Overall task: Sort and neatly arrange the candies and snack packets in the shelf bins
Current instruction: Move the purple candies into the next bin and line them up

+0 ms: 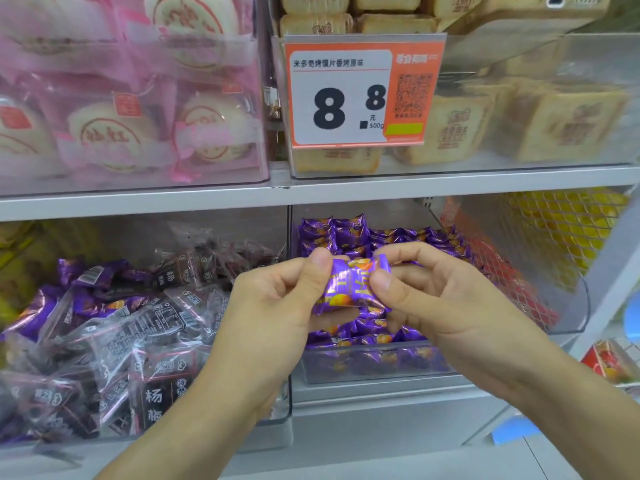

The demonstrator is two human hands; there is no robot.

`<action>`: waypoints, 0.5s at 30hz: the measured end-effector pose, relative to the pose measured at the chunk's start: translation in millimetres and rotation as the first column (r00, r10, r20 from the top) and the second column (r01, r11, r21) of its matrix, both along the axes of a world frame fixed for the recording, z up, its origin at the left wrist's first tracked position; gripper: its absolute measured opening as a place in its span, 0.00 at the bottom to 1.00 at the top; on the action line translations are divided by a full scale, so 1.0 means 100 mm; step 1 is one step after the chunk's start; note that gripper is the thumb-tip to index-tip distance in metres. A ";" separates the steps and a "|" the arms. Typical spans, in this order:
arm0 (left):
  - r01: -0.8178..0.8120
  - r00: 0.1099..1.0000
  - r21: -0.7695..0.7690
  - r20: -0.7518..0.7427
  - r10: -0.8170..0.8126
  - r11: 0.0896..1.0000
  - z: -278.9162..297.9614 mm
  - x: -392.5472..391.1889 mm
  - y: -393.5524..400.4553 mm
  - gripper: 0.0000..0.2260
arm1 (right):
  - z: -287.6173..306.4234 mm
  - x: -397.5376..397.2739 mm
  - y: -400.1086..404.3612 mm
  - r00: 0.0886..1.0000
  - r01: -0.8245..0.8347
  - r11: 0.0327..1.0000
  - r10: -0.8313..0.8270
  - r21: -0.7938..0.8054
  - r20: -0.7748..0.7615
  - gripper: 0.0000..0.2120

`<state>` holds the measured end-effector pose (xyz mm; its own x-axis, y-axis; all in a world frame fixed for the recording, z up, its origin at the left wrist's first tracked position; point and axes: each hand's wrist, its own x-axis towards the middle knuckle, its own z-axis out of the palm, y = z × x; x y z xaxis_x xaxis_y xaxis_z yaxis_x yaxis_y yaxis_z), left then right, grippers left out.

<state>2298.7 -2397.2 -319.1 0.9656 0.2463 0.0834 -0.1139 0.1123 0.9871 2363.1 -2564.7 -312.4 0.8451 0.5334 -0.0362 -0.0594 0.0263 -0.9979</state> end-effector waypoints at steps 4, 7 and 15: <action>-0.096 0.992 0.329 0.112 0.062 0.939 -0.02 -0.02 0.04 0.13 | -0.01 0.08 -0.06 0.978 -0.103 0.985 0.125 -0.136 0.166 0.26; -0.183 0.975 0.473 0.197 0.099 0.862 -0.05 -0.02 0.04 0.11 | -0.05 0.03 0.00 0.967 -0.027 0.988 0.064 -0.151 0.247 0.26; -0.328 0.943 0.673 0.275 0.188 0.663 -0.11 -0.01 0.13 0.14 | -0.07 0.14 0.05 0.935 -0.081 0.973 0.149 -0.215 0.323 0.21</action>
